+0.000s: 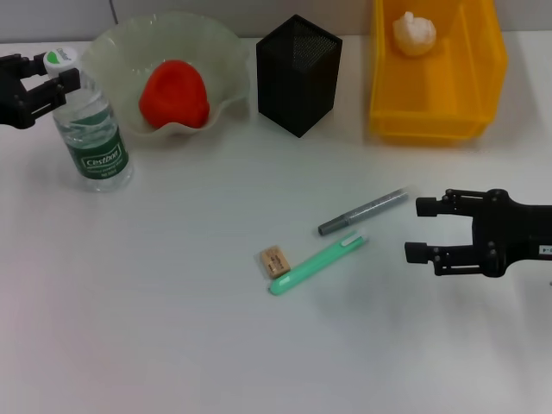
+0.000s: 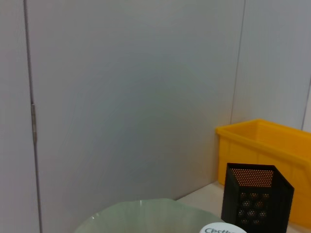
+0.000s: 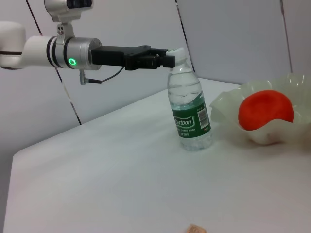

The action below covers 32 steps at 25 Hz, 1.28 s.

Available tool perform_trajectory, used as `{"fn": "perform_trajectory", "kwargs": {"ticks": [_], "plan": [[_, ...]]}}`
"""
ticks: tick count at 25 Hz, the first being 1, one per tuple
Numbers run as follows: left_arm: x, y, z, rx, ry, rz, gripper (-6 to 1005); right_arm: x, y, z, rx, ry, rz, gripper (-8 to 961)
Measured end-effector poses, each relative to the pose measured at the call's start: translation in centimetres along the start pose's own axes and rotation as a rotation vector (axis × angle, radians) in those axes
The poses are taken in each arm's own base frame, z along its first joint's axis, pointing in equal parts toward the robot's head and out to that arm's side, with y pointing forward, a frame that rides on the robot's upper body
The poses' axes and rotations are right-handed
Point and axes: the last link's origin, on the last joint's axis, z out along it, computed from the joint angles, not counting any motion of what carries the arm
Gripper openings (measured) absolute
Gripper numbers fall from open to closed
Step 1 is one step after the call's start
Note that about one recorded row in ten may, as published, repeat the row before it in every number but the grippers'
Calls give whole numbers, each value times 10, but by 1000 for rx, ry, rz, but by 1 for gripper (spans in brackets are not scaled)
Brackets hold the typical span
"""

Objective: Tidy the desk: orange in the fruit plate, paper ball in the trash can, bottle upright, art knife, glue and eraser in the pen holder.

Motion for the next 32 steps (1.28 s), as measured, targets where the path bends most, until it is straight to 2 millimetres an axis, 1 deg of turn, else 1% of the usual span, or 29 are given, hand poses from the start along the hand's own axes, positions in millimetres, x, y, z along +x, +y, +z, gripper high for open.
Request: {"fn": "perform_trajectory", "kwargs": {"ticks": [5, 13, 16, 19, 20, 21, 26, 28, 29, 30, 32], "plan": [[-3, -2, -1, 22, -5, -16, 477, -2, -2, 1, 3, 0, -5, 696], [-1, -3, -2, 17, 2, -15, 485, -5, -3, 3, 0, 1, -12, 689], [5, -2, -7, 12, 53, -24, 698, -6, -3, 3, 0, 0, -13, 686], [13, -3, -16, 2, 114, -29, 760, -6, -3, 3, 0, 0, -13, 684], [13, -3, -16, 2, 114, -29, 781, -6, -3, 3, 0, 0, -13, 683], [18, -3, -21, -18, 143, -37, 802, -6, -3, 3, 0, 0, -13, 682], [31, 8, -30, -119, 237, -63, 802, -6, -3, 3, -1, -1, -2, 678], [35, 18, -34, -190, 266, -75, 802, -7, -3, 4, -4, -3, 4, 676], [37, 26, -34, -252, 273, -78, 802, -8, -3, 4, -6, -4, 8, 676], [38, 28, -34, -271, 274, -79, 802, -9, -4, 3, -6, -5, 13, 675], [37, 41, -32, -364, 258, -85, 802, -12, -5, 3, -8, -5, 24, 673]]}}
